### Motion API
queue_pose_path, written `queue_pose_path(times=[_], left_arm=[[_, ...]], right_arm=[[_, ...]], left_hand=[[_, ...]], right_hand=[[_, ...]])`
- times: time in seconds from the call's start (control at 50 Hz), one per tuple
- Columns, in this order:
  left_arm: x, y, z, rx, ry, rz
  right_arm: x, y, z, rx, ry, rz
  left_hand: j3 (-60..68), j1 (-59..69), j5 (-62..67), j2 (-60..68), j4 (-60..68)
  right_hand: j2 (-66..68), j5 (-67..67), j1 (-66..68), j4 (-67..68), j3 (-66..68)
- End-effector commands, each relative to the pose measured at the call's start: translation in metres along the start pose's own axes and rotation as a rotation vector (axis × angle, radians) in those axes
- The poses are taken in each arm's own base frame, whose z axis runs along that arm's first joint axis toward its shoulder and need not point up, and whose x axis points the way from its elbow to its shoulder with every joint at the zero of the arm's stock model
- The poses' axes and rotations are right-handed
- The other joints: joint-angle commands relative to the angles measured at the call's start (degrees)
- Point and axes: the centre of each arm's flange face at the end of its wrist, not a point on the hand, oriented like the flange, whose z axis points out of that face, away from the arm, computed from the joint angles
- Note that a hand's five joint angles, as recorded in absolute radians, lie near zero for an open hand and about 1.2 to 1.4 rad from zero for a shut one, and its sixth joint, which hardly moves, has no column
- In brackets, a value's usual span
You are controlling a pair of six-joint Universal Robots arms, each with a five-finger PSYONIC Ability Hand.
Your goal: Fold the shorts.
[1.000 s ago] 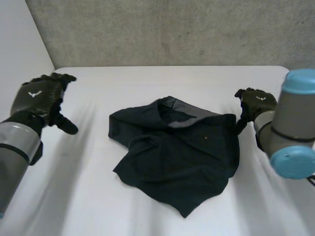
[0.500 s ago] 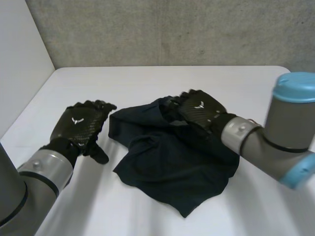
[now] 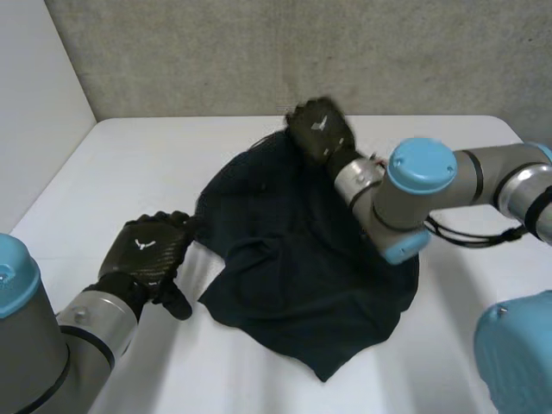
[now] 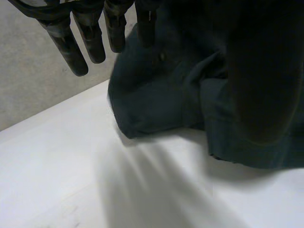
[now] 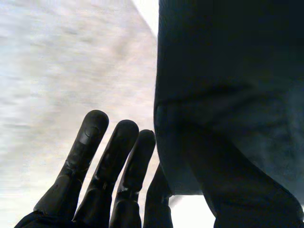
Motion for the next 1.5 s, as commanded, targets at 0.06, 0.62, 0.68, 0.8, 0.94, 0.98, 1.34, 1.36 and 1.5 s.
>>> queue_pose_path(times=[0.06, 0.62, 0.68, 0.8, 0.94, 0.98, 1.34, 1.36, 1.5], left_arm=[[0.043, 0.005, -0.011, 0.008, 0.149, 0.058], [0.113, 0.033, 0.001, -0.025, 0.346, 0.124], [0.118, 0.032, 0.001, -0.008, 0.358, 0.124], [0.130, 0.034, 0.002, 0.001, 0.400, 0.134], [0.143, 0.043, 0.002, -0.015, 0.458, 0.147], [0.146, 0.045, 0.002, -0.016, 0.469, 0.151], [0.160, 0.055, 0.022, -0.024, 0.470, 0.165], [0.161, 0.056, 0.023, -0.025, 0.469, 0.165], [0.157, 0.049, 0.030, -0.038, 0.426, 0.170]], right_arm=[[0.070, 0.031, 0.015, -0.050, 0.297, -0.136], [0.132, 0.027, -0.152, -0.587, 0.100, 0.244], [0.127, 0.024, -0.162, -0.599, 0.086, 0.244], [0.117, 0.024, -0.185, -0.611, 0.073, 0.257], [0.111, 0.024, -0.198, -0.618, 0.085, 0.262], [0.110, 0.026, -0.200, -0.626, 0.087, 0.265], [0.104, 0.024, -0.207, -0.640, 0.081, 0.278], [0.104, 0.024, -0.207, -0.640, 0.081, 0.278], [0.104, 0.021, -0.208, -0.638, 0.077, 0.281]], left_hand=[[1.7, 2.3, 2.0, 1.9, 2.0], [5.1, 5.6, 5.4, 5.2, 5.4], [6.9, 7.5, 7.2, 7.1, 7.2], [7.8, 8.3, 8.1, 7.9, 8.1], [8.6, 9.1, 8.9, 8.8, 8.9], [9.3, 9.8, 9.6, 9.4, 9.6], [42.9, 43.4, 43.2, 43.1, 43.2], [46.4, 47.0, 46.7, 46.6, 46.7], [66.9, 67.5, 67.2, 67.1, 67.2]], right_hand=[[-48.6, -47.0, -37.9, -49.2, -48.7], [-57.5, -55.9, -46.9, -58.1, -57.6], [-57.5, -55.9, -46.9, -58.1, -57.6], [-57.5, -55.9, -46.9, -58.1, -57.6], [-57.5, -55.9, -46.9, -58.1, -57.6], [-57.5, -55.9, -46.9, -58.1, -57.6], [-57.5, -55.9, -46.9, -58.1, -57.6], [-57.5, -55.9, -46.9, -58.1, -57.6], [-57.5, -55.9, -46.9, -58.1, -57.6]])
